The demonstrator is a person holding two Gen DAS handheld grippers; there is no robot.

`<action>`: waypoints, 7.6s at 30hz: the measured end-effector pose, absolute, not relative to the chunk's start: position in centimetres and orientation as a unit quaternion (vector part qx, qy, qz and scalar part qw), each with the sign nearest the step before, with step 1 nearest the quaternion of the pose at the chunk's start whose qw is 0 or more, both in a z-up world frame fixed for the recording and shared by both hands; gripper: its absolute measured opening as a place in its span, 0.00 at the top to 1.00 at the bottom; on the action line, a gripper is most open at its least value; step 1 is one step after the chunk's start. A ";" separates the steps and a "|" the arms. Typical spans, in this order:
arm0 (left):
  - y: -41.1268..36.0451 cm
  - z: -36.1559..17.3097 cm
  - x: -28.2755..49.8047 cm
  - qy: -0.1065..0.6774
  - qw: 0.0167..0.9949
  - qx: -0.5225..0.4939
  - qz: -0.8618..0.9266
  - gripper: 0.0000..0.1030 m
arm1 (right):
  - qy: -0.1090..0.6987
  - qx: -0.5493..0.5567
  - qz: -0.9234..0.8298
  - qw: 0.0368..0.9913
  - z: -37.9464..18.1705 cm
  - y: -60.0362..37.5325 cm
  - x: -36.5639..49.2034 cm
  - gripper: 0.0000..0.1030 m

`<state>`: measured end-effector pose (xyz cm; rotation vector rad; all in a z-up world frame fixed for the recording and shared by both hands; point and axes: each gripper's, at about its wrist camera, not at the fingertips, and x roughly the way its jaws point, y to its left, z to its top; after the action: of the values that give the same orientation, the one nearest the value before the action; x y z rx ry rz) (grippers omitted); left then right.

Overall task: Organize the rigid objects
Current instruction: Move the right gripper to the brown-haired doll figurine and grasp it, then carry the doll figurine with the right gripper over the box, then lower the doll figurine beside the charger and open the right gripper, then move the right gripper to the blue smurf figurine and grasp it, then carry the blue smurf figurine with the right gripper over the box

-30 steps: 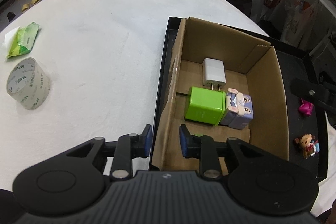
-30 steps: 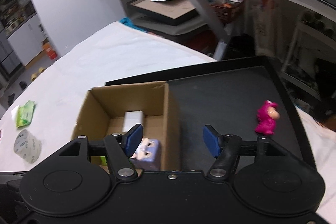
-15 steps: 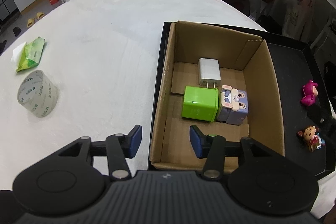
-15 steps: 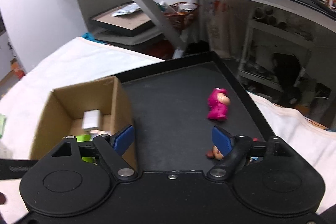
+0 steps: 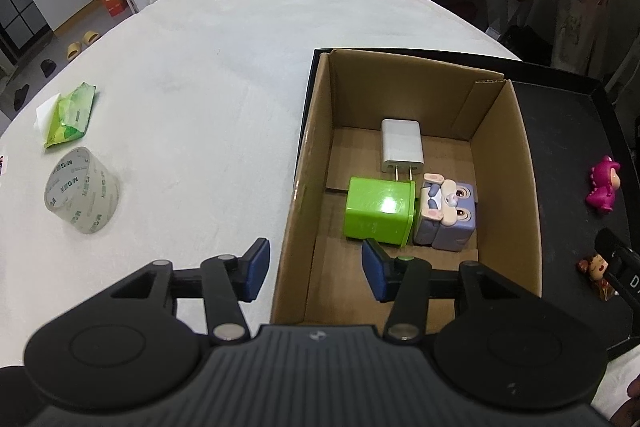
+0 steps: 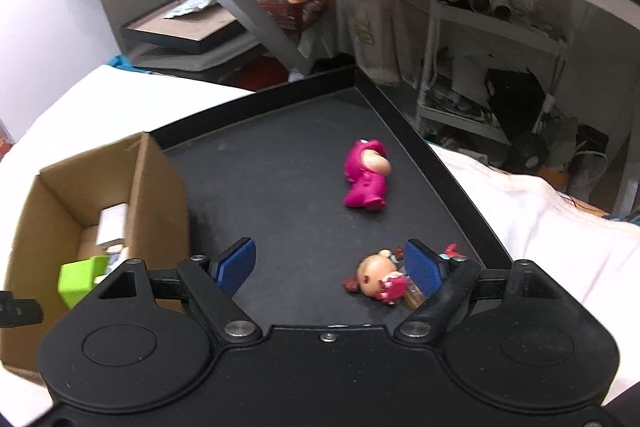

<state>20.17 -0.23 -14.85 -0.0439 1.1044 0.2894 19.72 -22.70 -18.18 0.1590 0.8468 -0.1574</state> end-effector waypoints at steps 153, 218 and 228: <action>-2.4 -15.1 20.0 0.523 0.836 0.029 0.164 0.51 | 0.446 0.129 -0.240 0.852 -22.7 -26.4 21.6 0.14; 2.9 -14.6 17.7 0.517 0.844 -0.047 0.135 0.49 | 0.297 0.092 -0.007 0.950 -13.0 -17.5 20.0 0.64; 4.5 -15.2 17.1 0.506 0.852 -0.071 0.115 0.49 | 0.273 0.045 0.039 0.960 -11.8 -13.9 19.5 0.64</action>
<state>17.14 4.47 -15.24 -0.1500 1.0643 0.2429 19.46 -13.91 -11.81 0.0910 0.5540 0.0794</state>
